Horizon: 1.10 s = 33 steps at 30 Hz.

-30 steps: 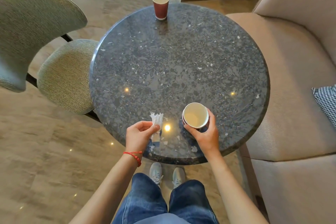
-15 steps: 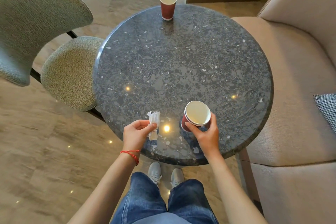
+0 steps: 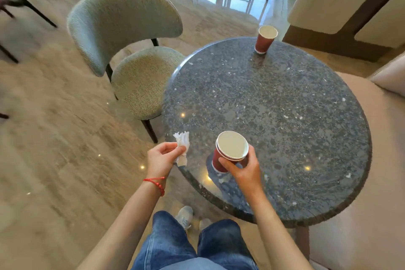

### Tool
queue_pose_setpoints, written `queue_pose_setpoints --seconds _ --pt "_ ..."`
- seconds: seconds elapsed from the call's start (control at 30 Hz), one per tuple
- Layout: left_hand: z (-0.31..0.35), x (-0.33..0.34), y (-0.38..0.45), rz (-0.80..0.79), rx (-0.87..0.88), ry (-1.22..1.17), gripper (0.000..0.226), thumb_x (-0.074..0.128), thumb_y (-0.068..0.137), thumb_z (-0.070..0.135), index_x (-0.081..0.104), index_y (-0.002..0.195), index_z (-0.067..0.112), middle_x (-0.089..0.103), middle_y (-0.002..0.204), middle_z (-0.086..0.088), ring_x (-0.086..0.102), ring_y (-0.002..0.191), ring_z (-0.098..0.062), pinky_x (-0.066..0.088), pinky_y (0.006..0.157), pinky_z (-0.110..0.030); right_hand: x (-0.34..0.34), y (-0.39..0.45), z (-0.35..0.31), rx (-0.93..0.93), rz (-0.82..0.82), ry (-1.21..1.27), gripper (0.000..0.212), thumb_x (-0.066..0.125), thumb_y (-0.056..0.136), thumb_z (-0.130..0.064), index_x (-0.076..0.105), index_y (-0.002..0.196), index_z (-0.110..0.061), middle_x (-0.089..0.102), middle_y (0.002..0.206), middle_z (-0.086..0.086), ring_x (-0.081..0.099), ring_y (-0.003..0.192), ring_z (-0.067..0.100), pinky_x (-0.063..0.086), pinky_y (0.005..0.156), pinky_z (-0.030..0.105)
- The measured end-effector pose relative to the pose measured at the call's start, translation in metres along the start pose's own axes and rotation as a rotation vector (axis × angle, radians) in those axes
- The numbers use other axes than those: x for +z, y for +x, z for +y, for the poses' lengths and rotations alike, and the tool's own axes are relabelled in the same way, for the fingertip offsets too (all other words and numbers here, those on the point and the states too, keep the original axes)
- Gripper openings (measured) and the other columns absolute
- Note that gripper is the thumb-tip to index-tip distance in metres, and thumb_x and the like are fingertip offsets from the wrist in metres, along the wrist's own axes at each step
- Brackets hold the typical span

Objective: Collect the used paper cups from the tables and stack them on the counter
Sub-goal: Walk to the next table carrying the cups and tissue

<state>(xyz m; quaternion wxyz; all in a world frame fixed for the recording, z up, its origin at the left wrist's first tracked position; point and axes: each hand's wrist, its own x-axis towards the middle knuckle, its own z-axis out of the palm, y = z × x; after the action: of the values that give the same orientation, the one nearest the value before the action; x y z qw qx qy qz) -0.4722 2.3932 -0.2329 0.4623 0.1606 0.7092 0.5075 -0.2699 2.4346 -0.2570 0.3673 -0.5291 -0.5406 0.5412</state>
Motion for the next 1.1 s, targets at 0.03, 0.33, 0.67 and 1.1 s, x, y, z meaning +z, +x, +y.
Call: queue_pose_setpoints --seconds 0.03,0.33,0.67,1.1 --pt "-0.004 -0.006 -0.006 0.038 -0.003 -0.018 0.011 0.076 0.072 0.011 0.068 0.079 0.013 0.069 0.079 -0.007 0.063 0.072 -0.016 0.05 0.065 -0.027 0.003 0.001 -0.002 -0.01 -0.046 -0.007 0.059 0.078 0.056 -0.041 0.049 0.108 -0.036 0.058 0.11 -0.018 0.056 0.101 -0.009 0.048 0.078 0.009" --pt "-0.046 -0.065 -0.075 0.473 -0.071 -0.328 0.014 0.076 0.07 0.003 0.064 0.076 0.009 0.066 0.055 0.007 0.062 0.049 -0.003 0.049 0.05 -0.02 0.052 -0.004 -0.013 -0.122 -0.497 -0.112 0.06 0.085 0.064 -0.018 0.05 0.108 -0.038 0.059 0.109 -0.017 0.056 0.1 -0.008 0.049 0.081 0.011" --pt "-0.077 -0.168 -0.138 0.896 -0.052 -0.606 0.02 0.08 0.065 0.005 0.065 0.076 0.011 0.068 0.067 -0.005 0.064 0.059 -0.018 0.053 0.062 -0.033 0.175 -0.058 -0.033 -0.14 -0.971 -0.125 0.057 0.083 0.062 -0.026 0.053 0.11 -0.038 0.065 0.106 -0.02 0.06 0.1 0.001 0.049 0.082 0.018" --pt "-0.076 -0.34 -0.115 1.011 -0.007 -0.688 0.016 0.078 0.067 0.004 0.065 0.074 0.01 0.068 0.056 0.004 0.065 0.053 -0.011 0.054 0.057 -0.027 0.364 -0.095 -0.061 -0.155 -1.116 -0.122 0.054 0.083 0.067 -0.016 0.054 0.108 -0.037 0.066 0.104 -0.02 0.062 0.1 0.003 0.049 0.082 0.022"
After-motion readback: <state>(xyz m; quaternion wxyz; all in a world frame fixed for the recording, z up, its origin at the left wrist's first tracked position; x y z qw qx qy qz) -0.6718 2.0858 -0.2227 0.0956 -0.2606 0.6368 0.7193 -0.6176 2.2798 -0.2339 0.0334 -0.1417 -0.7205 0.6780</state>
